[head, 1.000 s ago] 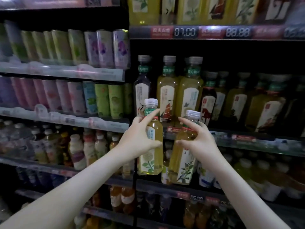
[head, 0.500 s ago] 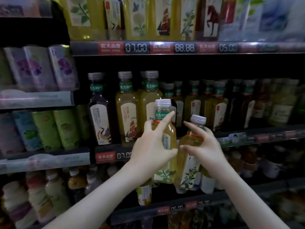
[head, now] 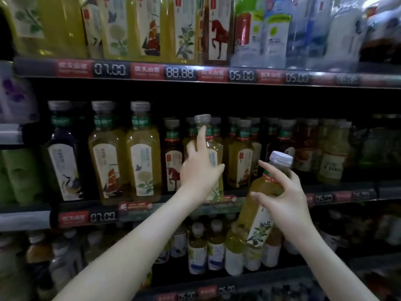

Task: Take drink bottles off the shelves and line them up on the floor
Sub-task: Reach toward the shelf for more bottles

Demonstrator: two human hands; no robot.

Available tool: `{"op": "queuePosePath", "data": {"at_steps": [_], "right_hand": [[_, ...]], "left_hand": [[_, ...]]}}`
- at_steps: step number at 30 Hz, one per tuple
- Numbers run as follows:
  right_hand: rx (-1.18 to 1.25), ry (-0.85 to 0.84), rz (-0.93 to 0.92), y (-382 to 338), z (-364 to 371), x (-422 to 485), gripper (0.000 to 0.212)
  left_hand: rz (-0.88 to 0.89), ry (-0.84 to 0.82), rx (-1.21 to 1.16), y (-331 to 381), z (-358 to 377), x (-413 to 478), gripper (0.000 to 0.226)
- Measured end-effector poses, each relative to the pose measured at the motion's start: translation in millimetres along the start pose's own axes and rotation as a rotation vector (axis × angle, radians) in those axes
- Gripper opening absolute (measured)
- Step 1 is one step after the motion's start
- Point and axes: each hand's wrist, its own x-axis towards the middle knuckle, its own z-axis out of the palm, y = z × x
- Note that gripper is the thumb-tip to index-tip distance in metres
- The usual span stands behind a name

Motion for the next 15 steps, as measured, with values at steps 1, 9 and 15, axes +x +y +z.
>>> {"op": "queuePosePath", "data": {"at_steps": [1,9,15], "right_hand": [[0.01,-0.015,-0.005,5.0,-5.2,2.7,0.067],[0.128,-0.114,-0.027,21.6,-16.5,29.4,0.067],[0.204,-0.051,-0.092,20.1,-7.3,32.8,0.065]], "left_hand": [[-0.012,0.012,0.009,2.2,5.0,5.1,0.096],[0.036,0.105,0.11,8.8,18.4,20.2,0.09],[0.03,0.042,0.367,-27.9,35.2,19.4,0.084]]}}
